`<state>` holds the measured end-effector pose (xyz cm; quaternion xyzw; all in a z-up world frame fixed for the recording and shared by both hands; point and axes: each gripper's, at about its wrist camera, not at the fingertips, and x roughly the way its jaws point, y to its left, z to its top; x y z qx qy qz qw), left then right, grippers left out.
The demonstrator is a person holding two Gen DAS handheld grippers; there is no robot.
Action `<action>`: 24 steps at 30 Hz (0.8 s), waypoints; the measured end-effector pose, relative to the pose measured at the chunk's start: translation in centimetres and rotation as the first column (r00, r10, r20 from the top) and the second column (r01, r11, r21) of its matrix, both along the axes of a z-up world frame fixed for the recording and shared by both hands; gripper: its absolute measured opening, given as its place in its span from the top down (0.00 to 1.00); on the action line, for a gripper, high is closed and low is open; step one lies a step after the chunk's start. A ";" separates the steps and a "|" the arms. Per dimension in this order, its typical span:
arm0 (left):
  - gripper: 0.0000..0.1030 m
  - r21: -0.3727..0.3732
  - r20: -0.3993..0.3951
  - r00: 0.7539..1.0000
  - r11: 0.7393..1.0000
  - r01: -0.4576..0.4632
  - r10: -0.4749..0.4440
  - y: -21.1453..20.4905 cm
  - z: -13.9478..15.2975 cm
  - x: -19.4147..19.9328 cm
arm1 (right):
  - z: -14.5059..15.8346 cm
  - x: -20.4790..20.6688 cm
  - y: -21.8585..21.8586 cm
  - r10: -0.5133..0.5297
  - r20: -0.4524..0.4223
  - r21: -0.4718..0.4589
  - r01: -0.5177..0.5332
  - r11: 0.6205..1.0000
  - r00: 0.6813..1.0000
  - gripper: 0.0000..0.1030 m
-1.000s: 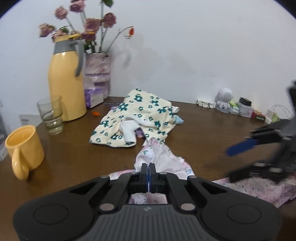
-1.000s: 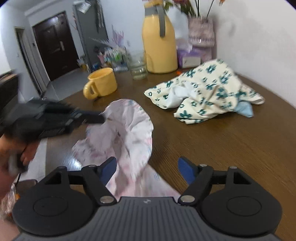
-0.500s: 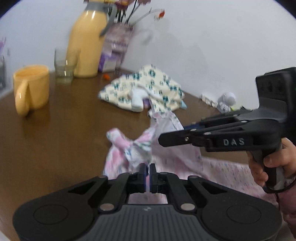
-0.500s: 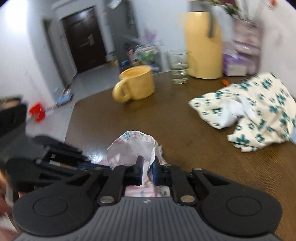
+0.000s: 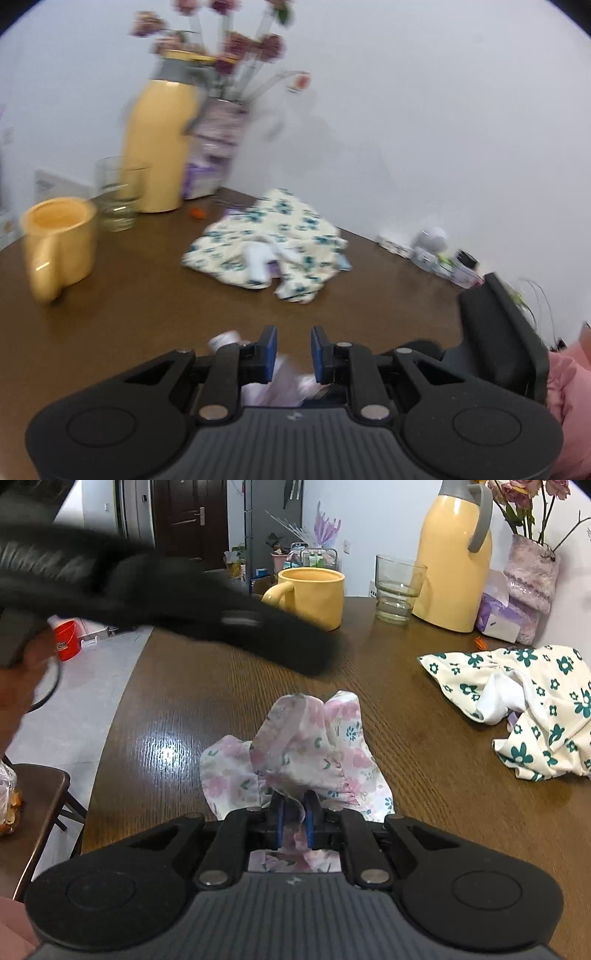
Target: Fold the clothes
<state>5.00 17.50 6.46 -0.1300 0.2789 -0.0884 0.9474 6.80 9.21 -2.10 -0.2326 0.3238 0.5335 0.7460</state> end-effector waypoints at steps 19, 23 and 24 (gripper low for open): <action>0.98 0.192 -0.168 0.986 0.981 0.026 0.006 -0.6 -7.2 2.9 | 3.4 0.6 -14.8 -0.268 0.005 0.125 0.266 0.956 0.963 0.54; 0.97 0.197 -0.161 0.987 0.980 0.022 0.010 -0.7 -7.4 2.8 | 0.6 1.2 -17.2 -0.346 -0.031 0.051 0.347 0.936 0.938 0.60; 0.97 0.197 -0.160 0.987 0.980 0.020 0.012 -0.7 -7.4 2.8 | 0.1 1.1 -17.7 -0.355 -0.033 0.046 0.356 0.933 0.934 0.61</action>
